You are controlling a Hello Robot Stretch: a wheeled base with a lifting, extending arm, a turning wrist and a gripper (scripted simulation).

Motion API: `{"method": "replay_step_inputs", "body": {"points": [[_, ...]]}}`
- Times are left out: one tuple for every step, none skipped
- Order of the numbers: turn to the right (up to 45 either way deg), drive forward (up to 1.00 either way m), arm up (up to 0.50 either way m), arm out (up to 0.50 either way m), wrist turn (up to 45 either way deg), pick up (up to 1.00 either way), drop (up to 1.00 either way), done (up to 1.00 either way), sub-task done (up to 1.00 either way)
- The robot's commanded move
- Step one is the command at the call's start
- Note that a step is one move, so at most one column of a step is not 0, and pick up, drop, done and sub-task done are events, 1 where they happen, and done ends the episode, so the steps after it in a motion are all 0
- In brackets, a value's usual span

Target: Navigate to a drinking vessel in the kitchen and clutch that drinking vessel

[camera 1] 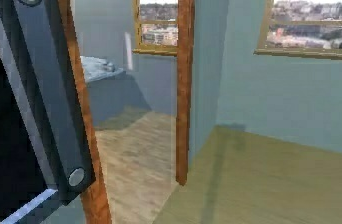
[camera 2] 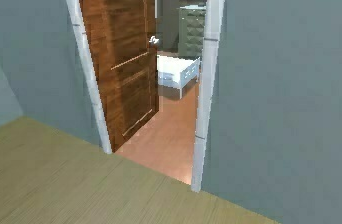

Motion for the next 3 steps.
{"method": "replay_step_inputs", "body": {"points": [[3.0,0.0,0.0,0.0,0.0,0.0,0.0,0.0,0.0],[0.0,0.65,0.0,0.0,0.0,0.0,0.0,0.0,0.0],[-12.0,0.0,0.0,0.0,0.0,0.0,0.0,0.0,0.0]]}}
